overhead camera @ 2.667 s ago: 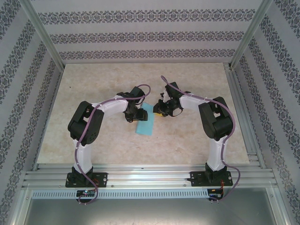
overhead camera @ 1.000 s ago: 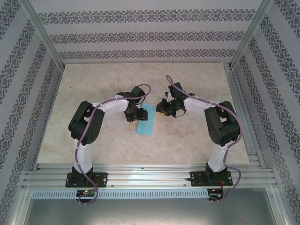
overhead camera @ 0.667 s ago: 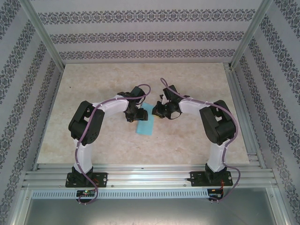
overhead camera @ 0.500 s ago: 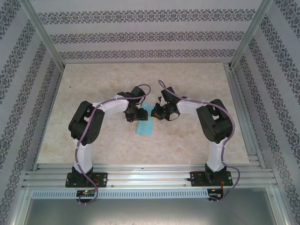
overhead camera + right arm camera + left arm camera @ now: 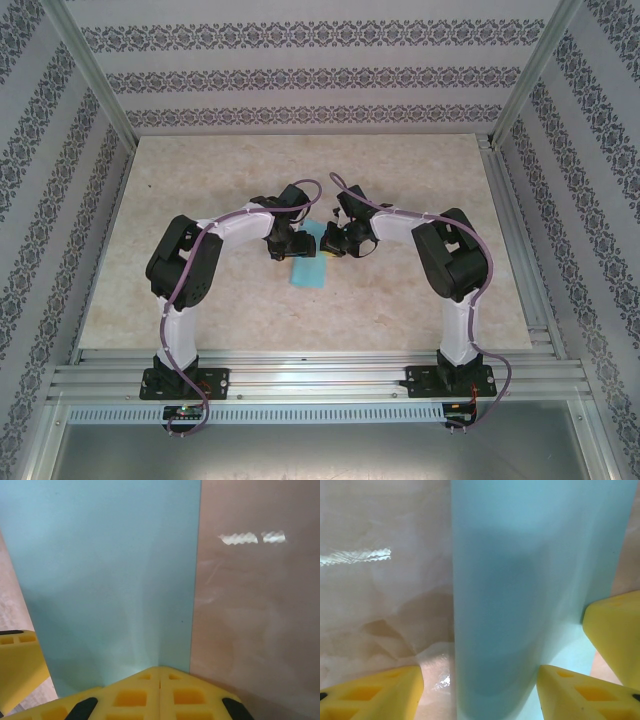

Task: Fold a paper plane with a square sheet of paper (fold left side to right side)
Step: Hold the square sheet of paper at the center of the table.

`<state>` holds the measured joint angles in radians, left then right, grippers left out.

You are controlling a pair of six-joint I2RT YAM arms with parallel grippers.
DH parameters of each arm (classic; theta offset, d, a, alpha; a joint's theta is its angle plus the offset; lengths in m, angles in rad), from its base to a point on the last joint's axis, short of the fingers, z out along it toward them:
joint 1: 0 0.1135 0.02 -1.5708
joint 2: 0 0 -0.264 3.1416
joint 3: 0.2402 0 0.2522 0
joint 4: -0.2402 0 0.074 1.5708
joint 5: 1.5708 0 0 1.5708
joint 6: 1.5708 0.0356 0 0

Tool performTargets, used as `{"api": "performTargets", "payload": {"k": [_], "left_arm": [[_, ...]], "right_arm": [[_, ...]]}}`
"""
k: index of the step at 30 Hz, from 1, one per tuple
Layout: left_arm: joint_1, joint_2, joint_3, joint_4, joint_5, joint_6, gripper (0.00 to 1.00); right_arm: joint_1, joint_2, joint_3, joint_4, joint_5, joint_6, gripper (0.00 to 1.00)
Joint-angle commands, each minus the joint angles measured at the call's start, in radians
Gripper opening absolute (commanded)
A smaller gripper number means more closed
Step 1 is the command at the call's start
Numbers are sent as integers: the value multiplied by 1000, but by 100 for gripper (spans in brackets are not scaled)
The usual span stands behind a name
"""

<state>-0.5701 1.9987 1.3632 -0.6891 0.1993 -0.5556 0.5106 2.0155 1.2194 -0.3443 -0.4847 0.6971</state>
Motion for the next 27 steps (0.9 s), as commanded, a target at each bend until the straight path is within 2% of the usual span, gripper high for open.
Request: {"api": "performTargets", "payload": {"k": [1, 10, 13, 15, 18, 27], "left_arm": [[-26, 35, -41, 68, 87, 2, 64], [35, -136, -37, 58, 143, -7, 66], [44, -181, -61, 113, 189, -36, 58], [45, -189, -71, 155, 232, -55, 47], [45, -178, -83, 212, 274, -78, 37], [48, -80, -68, 283, 305, -93, 27]], "right_arm": [[9, 47, -9, -103, 86, -41, 5], [11, 55, -11, -117, 96, -56, 5], [11, 58, -8, -117, 94, -57, 4], [12, 59, -6, -118, 92, -57, 4], [12, 60, -6, -119, 92, -57, 5], [17, 63, -6, -120, 92, -57, 5]]}}
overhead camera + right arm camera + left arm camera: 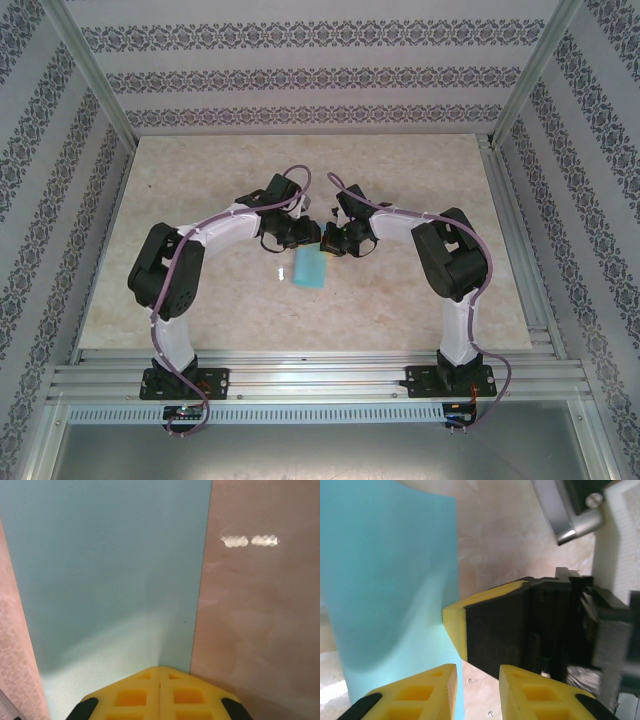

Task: Fold a paper plane with a square sheet of paper (fold left side to right side)
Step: Hold the square sheet of paper at the center of the table.

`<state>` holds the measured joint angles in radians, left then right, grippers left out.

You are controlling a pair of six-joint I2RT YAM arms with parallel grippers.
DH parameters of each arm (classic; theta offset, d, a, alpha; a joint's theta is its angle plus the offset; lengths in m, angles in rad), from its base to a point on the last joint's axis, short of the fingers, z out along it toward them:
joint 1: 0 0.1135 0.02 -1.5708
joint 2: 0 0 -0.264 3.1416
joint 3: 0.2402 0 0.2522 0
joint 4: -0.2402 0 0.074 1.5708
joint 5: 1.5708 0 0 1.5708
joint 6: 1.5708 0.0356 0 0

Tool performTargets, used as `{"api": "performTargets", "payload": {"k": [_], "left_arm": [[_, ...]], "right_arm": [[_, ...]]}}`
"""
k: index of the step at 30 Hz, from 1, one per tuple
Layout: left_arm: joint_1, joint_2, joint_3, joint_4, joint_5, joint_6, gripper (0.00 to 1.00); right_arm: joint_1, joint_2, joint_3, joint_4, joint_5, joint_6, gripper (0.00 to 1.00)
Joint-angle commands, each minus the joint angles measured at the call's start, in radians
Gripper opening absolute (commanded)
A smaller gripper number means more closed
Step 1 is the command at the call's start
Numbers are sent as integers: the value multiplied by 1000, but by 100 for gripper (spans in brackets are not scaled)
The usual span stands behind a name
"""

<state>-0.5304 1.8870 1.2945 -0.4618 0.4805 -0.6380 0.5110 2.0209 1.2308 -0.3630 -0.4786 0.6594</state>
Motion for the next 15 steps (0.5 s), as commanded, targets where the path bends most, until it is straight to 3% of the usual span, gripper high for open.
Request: {"api": "performTargets", "payload": {"k": [1, 15], "left_arm": [[11, 40, 5, 43, 14, 0, 27], [56, 81, -44, 20, -19, 64, 24]], "right_arm": [[17, 57, -17, -102, 86, -20, 4], [22, 64, -14, -115, 97, -21, 5]]}}
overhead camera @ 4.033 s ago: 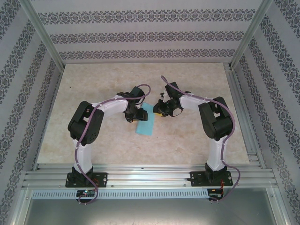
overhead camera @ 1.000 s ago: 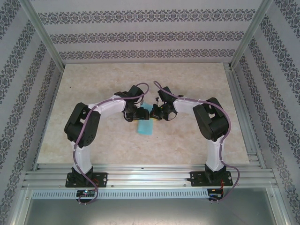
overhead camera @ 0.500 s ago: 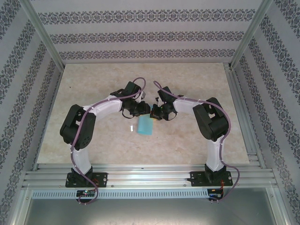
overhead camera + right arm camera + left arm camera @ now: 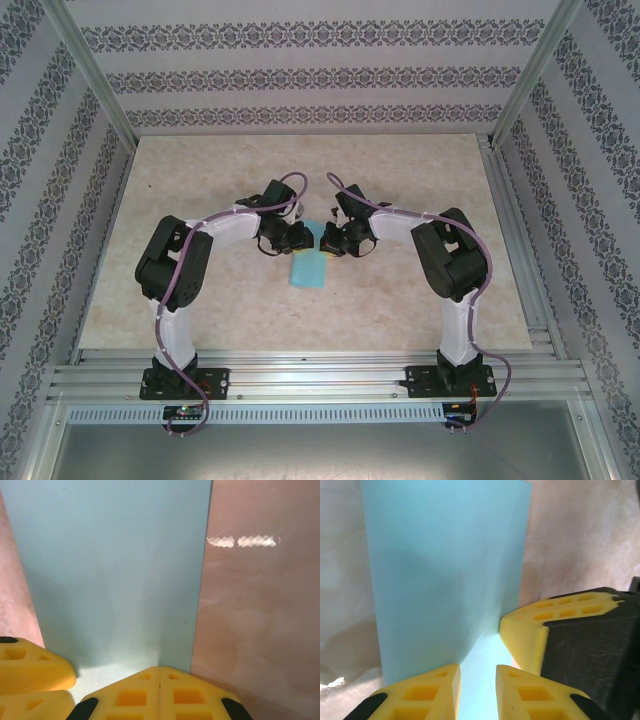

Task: Fold a paper plane with a square sheet of paper (fold left side to right side)
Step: Hold the square sheet of paper at the center of the table.

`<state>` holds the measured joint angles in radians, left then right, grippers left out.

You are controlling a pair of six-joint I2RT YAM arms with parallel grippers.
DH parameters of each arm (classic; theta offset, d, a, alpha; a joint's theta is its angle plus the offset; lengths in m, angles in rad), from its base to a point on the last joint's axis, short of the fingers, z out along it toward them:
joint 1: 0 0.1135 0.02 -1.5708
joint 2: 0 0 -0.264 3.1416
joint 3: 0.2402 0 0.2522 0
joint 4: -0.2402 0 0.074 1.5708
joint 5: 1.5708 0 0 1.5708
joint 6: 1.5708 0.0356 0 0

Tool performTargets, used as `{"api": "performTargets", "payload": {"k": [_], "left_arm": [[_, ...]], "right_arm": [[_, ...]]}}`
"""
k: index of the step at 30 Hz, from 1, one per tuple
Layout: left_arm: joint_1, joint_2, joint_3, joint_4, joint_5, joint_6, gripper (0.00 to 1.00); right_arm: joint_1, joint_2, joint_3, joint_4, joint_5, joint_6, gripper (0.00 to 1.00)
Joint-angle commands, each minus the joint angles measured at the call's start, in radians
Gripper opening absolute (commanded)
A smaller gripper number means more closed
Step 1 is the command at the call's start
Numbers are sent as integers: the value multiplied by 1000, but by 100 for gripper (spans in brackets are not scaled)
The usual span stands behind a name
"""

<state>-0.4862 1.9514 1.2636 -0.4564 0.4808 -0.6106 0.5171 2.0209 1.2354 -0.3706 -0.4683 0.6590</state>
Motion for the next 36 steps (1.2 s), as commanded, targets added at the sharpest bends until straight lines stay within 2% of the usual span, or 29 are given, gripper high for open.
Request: {"api": "performTargets", "payload": {"k": [1, 18, 30, 36], "left_arm": [[11, 19, -14, 13, -21, 40, 24], [17, 62, -51, -2, -75, 84, 22], [15, 57, -127, 21, -74, 92, 20], [14, 54, -128, 18, -72, 97, 20]], "right_arm": [[17, 65, -18, -110, 88, -21, 5], [19, 72, 2, -128, 89, -37, 5], [5, -59, 97, -48, -32, -27, 6], [8, -16, 130, 60, -72, 51, 5]]}}
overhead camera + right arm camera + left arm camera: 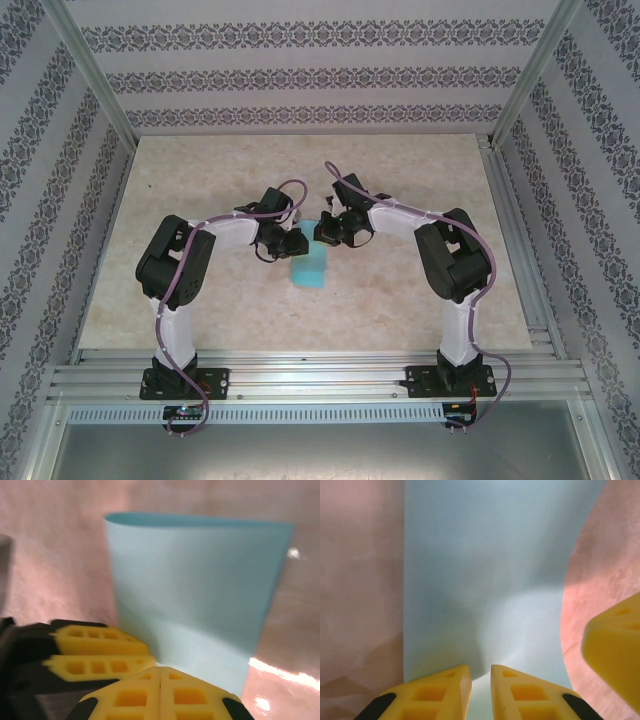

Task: Fold a paper plane with a square sheet of paper (fold left side to right side)
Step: Hold the square sheet of paper at the center of the table.

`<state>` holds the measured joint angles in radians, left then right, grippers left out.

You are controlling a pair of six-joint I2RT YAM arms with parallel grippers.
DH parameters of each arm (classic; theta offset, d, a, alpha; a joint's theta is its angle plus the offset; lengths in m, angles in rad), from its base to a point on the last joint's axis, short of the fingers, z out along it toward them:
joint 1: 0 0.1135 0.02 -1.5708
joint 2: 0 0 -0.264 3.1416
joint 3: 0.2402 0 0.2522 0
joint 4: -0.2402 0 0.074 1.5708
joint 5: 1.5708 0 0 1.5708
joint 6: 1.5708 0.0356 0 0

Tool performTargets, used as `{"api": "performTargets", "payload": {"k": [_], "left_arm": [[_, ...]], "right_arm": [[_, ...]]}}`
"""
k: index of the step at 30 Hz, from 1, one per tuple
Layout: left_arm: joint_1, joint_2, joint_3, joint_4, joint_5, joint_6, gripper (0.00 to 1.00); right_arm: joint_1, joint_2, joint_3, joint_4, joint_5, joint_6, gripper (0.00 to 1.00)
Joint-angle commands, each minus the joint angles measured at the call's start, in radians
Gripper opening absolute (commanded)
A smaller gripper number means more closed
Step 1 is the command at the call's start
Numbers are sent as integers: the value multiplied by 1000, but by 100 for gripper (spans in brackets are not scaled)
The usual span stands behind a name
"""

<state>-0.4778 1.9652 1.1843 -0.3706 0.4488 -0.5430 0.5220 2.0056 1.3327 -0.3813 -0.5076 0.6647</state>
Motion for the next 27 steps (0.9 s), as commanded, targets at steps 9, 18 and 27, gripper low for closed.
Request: {"api": "performTargets", "payload": {"k": [9, 18, 27], "left_arm": [[3, 40, -48, -65, -39, 28, 20], [-4, 40, -52, -68, -42, 35, 19], [-8, 2, -76, -81, -36, 60, 25]], "right_arm": [[3, 119, 118, 102, 6, 80, 4], [4, 213, 182, 21, 79, 47, 4], [12, 269, 226, -87, 157, 3, 4]]}}
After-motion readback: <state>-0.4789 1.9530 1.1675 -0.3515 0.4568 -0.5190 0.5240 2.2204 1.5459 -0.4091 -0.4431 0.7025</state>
